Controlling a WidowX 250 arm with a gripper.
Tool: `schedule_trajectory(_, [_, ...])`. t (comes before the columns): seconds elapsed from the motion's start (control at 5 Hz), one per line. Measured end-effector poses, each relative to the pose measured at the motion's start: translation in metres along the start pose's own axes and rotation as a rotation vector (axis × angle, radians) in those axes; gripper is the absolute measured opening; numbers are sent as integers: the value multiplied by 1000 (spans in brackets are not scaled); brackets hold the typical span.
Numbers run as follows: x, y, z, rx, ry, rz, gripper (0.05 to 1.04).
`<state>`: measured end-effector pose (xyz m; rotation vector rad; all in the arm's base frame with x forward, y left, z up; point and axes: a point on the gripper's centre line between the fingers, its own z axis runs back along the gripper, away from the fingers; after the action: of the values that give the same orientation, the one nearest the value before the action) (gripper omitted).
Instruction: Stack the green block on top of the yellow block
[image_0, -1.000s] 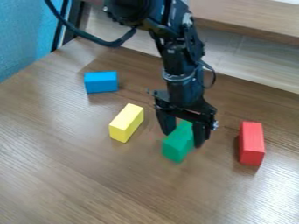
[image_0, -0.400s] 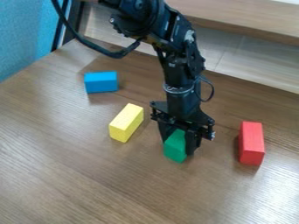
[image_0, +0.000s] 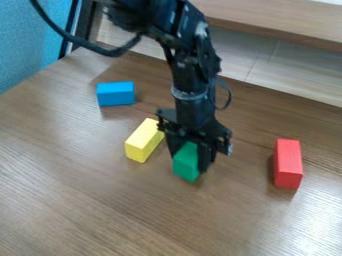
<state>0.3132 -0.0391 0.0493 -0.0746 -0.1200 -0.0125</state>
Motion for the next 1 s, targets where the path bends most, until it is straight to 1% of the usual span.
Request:
schedule_trajectory(0.2, [-7,13,18,7,-24,36,593])
schedule_trajectory(0.4, [-6,27,33,10,-56,74,593])
schedule_trajectory(0.8, [-9,62,37,21,-55,161,593])
schedule_trajectory(1.0, [-7,73,39,27,-64,180,593])
